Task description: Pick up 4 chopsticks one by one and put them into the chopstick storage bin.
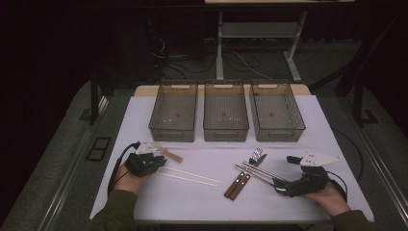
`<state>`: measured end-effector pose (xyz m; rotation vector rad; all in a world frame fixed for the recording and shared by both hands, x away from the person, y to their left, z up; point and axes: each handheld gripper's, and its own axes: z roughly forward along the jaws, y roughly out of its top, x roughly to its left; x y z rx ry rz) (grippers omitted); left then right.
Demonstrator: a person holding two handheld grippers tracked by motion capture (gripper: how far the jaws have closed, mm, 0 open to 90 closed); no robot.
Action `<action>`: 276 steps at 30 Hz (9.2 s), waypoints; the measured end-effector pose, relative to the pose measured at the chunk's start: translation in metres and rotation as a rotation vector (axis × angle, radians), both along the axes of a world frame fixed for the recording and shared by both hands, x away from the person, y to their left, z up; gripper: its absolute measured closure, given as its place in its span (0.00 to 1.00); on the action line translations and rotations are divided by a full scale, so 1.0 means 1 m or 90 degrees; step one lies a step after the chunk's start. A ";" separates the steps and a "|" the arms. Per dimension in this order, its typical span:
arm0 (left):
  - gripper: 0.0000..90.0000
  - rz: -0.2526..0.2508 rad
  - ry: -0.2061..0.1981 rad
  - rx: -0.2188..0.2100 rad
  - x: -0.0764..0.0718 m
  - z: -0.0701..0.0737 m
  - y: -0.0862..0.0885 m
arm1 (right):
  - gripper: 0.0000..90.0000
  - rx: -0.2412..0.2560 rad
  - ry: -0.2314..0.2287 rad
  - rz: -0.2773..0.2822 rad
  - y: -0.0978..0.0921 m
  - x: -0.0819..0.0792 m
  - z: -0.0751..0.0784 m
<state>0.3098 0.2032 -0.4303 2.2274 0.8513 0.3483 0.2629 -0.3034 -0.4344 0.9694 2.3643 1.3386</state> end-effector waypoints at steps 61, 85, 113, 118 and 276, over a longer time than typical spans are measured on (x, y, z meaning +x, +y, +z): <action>0.86 -0.335 0.032 0.030 -0.012 -0.013 -0.134 | 0.01 -0.004 0.003 0.008 0.002 0.001 -0.002; 0.89 -0.330 0.048 0.016 -0.005 -0.013 -0.131 | 0.01 -0.006 0.004 0.009 0.003 0.001 -0.002; 0.94 -0.229 0.039 0.003 0.031 -0.016 -0.144 | 0.01 -0.002 0.005 0.008 0.002 0.001 -0.002; 0.89 -0.222 0.041 -0.004 0.031 -0.016 -0.143 | 0.01 -0.003 0.004 0.009 0.002 0.000 -0.002; 0.94 -0.051 -0.074 -0.193 0.052 0.094 -0.054 | 0.01 -0.001 0.018 0.021 0.010 -0.001 -0.006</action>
